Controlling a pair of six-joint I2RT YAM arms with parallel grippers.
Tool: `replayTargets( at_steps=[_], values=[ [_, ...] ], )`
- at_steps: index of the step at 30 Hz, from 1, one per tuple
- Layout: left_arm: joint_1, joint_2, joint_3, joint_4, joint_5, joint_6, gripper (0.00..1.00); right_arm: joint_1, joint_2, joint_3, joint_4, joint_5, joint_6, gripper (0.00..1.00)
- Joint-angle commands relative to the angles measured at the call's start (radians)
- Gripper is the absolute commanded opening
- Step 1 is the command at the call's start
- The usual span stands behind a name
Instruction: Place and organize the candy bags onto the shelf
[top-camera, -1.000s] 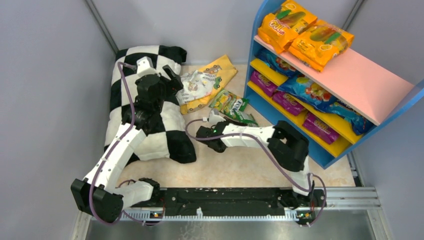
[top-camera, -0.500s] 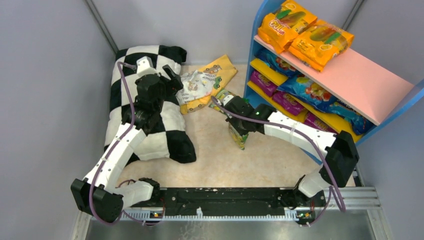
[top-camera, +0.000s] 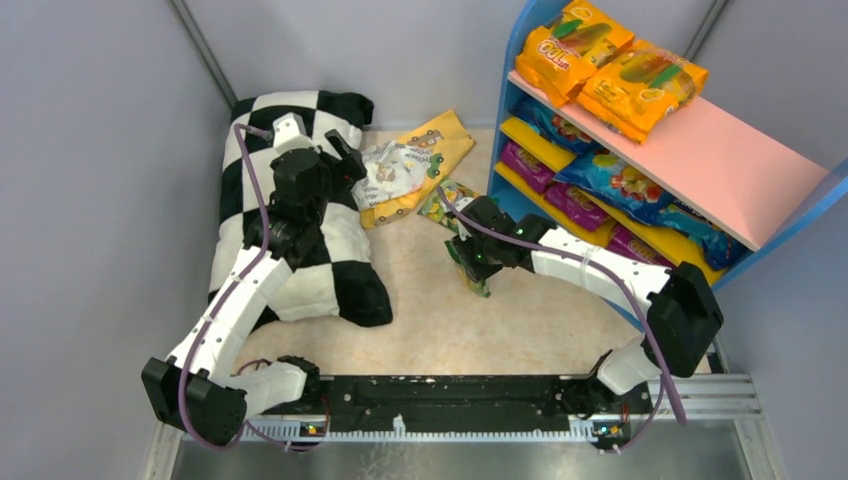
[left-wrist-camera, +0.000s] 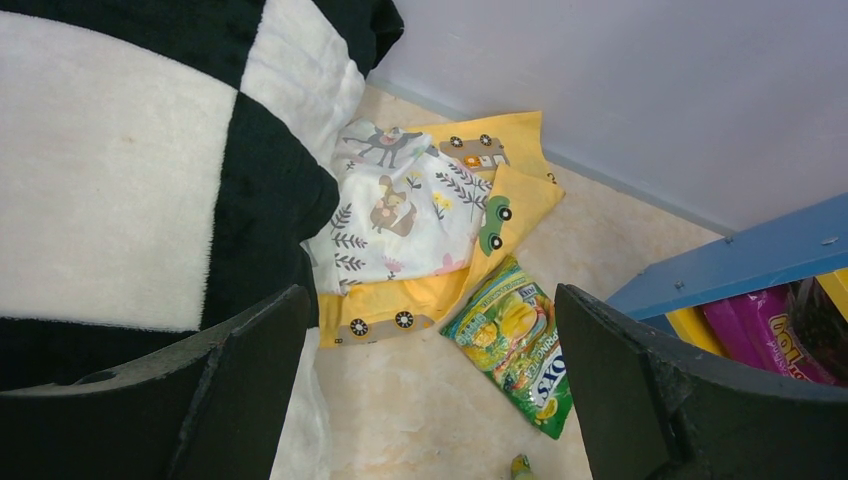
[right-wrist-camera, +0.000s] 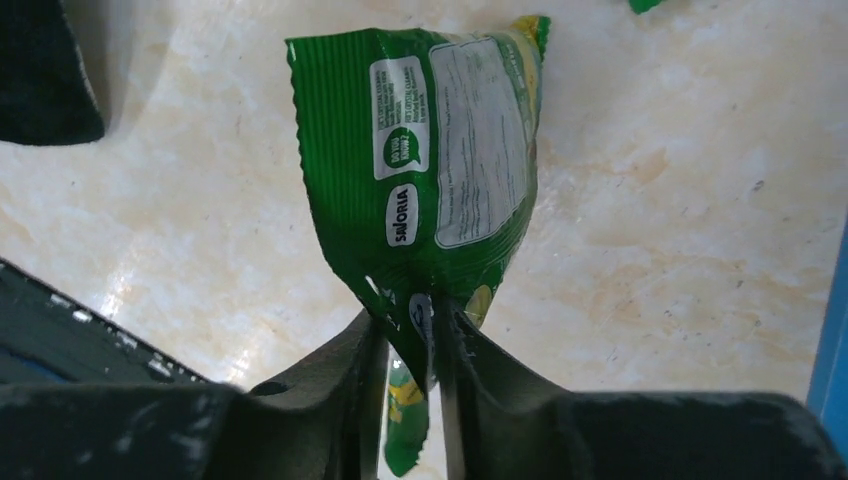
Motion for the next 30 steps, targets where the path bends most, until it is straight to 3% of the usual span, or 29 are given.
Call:
replayTargets(
  at_steps=[1,5,19,20,22,24,27,30],
  values=[
    [0.008,-0.025,0.015,0.045,0.016,-0.001,0.98,-0.013,-0.002,0.004,0.035,0.143,0.079,0.33],
    [0.009,-0.024,0.015,0.046,0.016,0.000,0.98,-0.013,0.046,0.030,0.035,0.215,0.100,0.48],
    [0.013,-0.017,0.015,0.046,0.034,-0.006,0.98,-0.012,0.048,0.094,0.019,0.433,0.016,0.52],
    [0.013,-0.016,0.015,0.046,0.035,-0.006,0.98,-0.012,0.046,0.085,0.026,0.448,0.008,0.55],
    [0.014,-0.014,0.014,0.046,0.040,-0.008,0.98,-0.019,0.036,0.053,0.070,0.455,-0.015,0.72],
    [0.016,-0.013,0.012,0.049,0.050,-0.013,0.98,-0.051,0.030,0.000,0.142,0.371,-0.039,0.84],
    [0.018,-0.012,0.009,0.053,0.056,-0.014,0.98,-0.149,0.031,-0.056,0.277,0.097,-0.042,0.82],
    [0.019,-0.009,0.006,0.056,0.049,-0.010,0.99,-0.165,0.041,-0.062,0.334,-0.089,-0.047,0.80]
  ],
)
